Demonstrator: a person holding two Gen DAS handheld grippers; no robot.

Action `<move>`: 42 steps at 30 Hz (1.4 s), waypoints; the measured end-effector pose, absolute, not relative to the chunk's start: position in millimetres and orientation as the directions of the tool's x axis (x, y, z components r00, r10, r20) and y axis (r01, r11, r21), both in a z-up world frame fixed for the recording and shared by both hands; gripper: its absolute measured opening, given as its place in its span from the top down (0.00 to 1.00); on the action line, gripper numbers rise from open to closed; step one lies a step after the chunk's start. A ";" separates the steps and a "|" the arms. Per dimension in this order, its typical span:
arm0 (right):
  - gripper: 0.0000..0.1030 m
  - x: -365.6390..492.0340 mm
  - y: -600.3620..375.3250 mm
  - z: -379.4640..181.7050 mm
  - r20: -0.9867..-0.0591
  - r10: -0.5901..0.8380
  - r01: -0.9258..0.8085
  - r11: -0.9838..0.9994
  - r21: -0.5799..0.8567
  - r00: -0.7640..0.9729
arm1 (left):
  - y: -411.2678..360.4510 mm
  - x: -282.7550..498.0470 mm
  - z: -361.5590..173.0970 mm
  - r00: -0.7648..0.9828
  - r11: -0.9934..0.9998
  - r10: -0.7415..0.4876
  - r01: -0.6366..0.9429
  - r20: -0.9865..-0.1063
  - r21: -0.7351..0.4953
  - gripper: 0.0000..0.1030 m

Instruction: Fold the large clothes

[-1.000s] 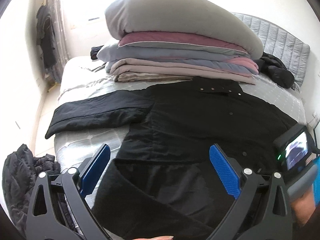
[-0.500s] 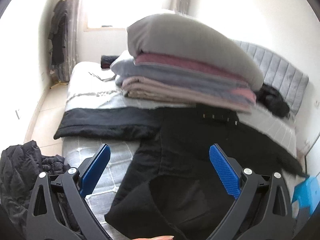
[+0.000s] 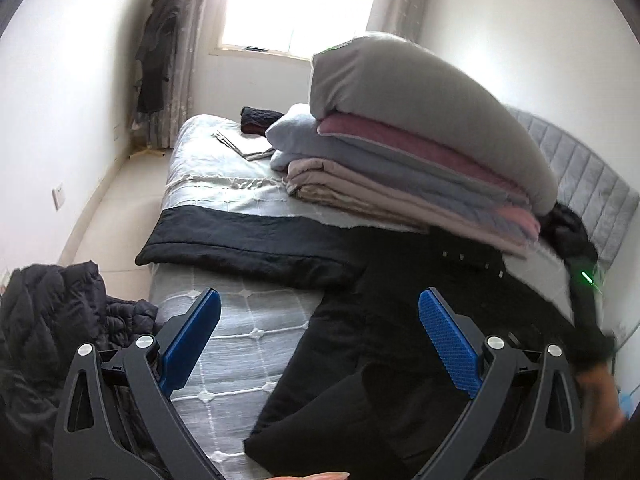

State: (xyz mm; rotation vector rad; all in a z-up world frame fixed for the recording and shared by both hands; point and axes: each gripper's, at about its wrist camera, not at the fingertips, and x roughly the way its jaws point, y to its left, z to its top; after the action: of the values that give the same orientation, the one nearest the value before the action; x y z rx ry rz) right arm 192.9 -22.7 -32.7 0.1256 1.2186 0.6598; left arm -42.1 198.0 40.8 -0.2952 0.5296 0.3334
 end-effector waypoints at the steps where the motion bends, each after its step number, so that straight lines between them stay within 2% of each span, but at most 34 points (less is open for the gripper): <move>1: 0.05 202.1 -13.6 -42.9 -0.838 0.520 -0.410 0.809 0.422 0.163 | 198.0 -40.9 39.0 0.808 0.910 0.234 -0.377 -0.541 -0.171 0.07; 4: 0.05 216.0 -3.2 -73.1 -0.877 0.477 -0.428 0.807 0.406 0.067 | 199.9 -39.8 35.7 0.800 0.920 0.235 -0.367 -0.553 -0.140 0.07; 7: 0.05 182.6 -0.3 -103.0 -0.844 0.507 -0.446 0.723 0.528 -0.176 | 203.7 -40.5 34.3 0.794 0.920 0.228 -0.366 -0.563 -0.143 0.07; 9: 0.05 151.6 7.3 -107.7 -0.851 0.465 -0.536 0.667 0.517 -0.242 | 205.8 -42.7 35.5 0.797 0.918 0.218 -0.364 -0.564 -0.159 0.07; 10: 0.05 134.2 7.1 -105.7 -0.840 0.465 -0.562 0.630 0.536 -0.280 | 205.7 -43.8 36.4 0.799 0.917 0.215 -0.363 -0.562 -0.164 0.07; 11: 0.05 108.9 3.2 -100.8 -0.781 0.500 -0.547 0.562 0.621 -0.374 | 205.7 -45.9 38.0 0.803 0.917 0.214 -0.361 -0.557 -0.169 0.07; 13: 0.05 62.7 -1.0 -90.6 -0.719 0.510 -0.551 0.465 0.692 -0.473 | 205.4 -50.1 41.7 0.810 0.915 0.214 -0.361 -0.546 -0.178 0.07; 17: 0.05 -43.4 -7.6 -76.7 -0.722 0.414 -0.638 0.346 0.688 -0.554 | 208.3 -61.1 52.2 0.832 0.910 0.205 -0.356 -0.516 -0.214 0.07; 20: 0.05 -92.5 -20.7 -54.6 -0.737 0.438 -0.682 0.311 0.662 -0.516 | 207.2 -68.1 59.9 0.850 0.909 0.188 -0.340 -0.491 -0.240 0.07; 22: 0.05 -111.7 -37.9 -37.4 -0.648 0.525 -0.621 0.260 0.739 -0.552 | 200.4 -68.9 61.2 0.857 0.919 0.171 -0.317 -0.486 -0.235 0.07; 26: 0.05 -117.7 -71.0 -13.2 -0.665 0.640 -0.650 0.322 0.688 -0.386 | 172.2 -61.7 53.7 0.851 0.952 0.100 -0.232 -0.516 -0.198 0.07; 28: 0.05 -95.9 -92.2 -6.7 -0.666 0.717 -0.598 0.446 0.666 -0.207 | 151.1 -55.4 46.2 0.834 0.970 0.055 -0.174 -0.549 -0.168 0.07; 30: 0.05 -76.2 -117.9 -0.2 -0.690 0.724 -0.544 0.578 0.609 -0.003 | 124.4 -48.7 36.3 0.812 0.985 0.031 -0.123 -0.582 -0.119 0.07; 33: 0.05 -58.4 -144.3 19.8 -0.750 0.573 -0.456 0.793 0.404 0.330 | 87.6 -42.4 22.0 0.783 0.996 0.027 -0.072 -0.621 -0.047 0.07; 35: 0.05 -51.2 -165.6 36.0 -0.720 0.443 -0.357 0.890 0.283 0.534 | 65.5 -39.3 13.5 0.767 0.999 0.026 -0.048 -0.642 -0.017 0.07; 39: 0.05 -41.8 -193.9 36.6 -0.701 0.276 -0.193 0.961 0.197 0.657 | 30.8 -35.0 1.1 0.743 1.000 0.004 -0.001 -0.670 0.005 0.07; 42: 0.05 -31.5 -214.9 20.9 -0.725 0.269 -0.164 0.963 0.214 0.634 | 6.5 -34.1 -3.6 0.741 0.999 0.002 0.029 -0.671 0.035 0.07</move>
State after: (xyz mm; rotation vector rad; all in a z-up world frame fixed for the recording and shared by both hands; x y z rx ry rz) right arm -31.5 -214.9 20.9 0.1322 0.8495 0.2480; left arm -34.1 6.5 -3.6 0.0438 0.7361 -0.0144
